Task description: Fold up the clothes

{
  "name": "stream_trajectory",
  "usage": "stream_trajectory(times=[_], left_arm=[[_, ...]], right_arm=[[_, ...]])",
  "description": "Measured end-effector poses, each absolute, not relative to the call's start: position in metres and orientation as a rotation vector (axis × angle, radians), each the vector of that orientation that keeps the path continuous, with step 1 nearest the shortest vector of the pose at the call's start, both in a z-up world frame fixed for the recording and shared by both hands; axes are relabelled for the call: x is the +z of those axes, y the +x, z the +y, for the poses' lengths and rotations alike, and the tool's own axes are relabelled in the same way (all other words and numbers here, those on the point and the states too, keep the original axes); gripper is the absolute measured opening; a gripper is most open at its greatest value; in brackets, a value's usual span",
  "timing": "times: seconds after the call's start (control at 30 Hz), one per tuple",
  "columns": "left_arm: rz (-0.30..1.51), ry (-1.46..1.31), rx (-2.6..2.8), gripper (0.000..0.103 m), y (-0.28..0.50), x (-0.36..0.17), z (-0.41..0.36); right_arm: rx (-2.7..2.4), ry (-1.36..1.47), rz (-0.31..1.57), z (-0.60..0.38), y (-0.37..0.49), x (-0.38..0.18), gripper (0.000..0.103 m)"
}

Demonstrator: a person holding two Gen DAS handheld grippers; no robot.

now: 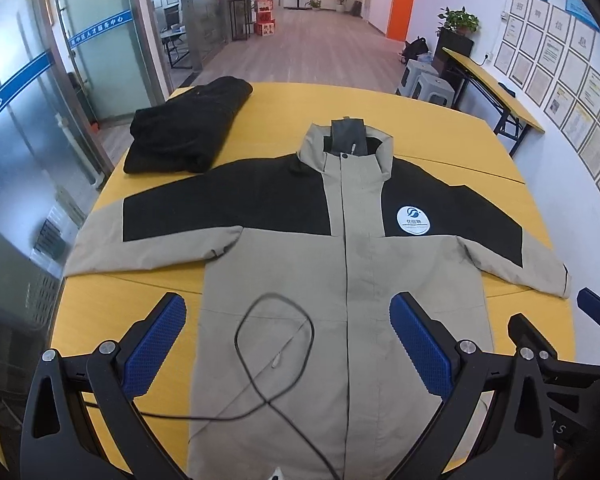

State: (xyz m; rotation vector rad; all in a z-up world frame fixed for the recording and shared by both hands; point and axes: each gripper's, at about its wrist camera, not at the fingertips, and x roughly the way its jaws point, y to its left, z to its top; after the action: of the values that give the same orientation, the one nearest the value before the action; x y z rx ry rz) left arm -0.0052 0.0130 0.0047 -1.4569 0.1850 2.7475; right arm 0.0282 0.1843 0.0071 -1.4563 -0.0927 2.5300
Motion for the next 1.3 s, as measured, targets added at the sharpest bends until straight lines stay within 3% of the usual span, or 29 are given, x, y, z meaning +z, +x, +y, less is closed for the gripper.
stream_trajectory(times=[0.33,1.3], left_arm=[[0.076,-1.465,2.766,0.103,-0.008,-0.004,-0.011],[0.105,-1.451,2.791,0.103,-0.007,0.006,-0.005]], right_arm=[[2.509,-1.453,-0.098,0.175,0.016,0.008,0.103],[2.525,-1.409,-0.105,0.182,0.011,0.015,0.103]])
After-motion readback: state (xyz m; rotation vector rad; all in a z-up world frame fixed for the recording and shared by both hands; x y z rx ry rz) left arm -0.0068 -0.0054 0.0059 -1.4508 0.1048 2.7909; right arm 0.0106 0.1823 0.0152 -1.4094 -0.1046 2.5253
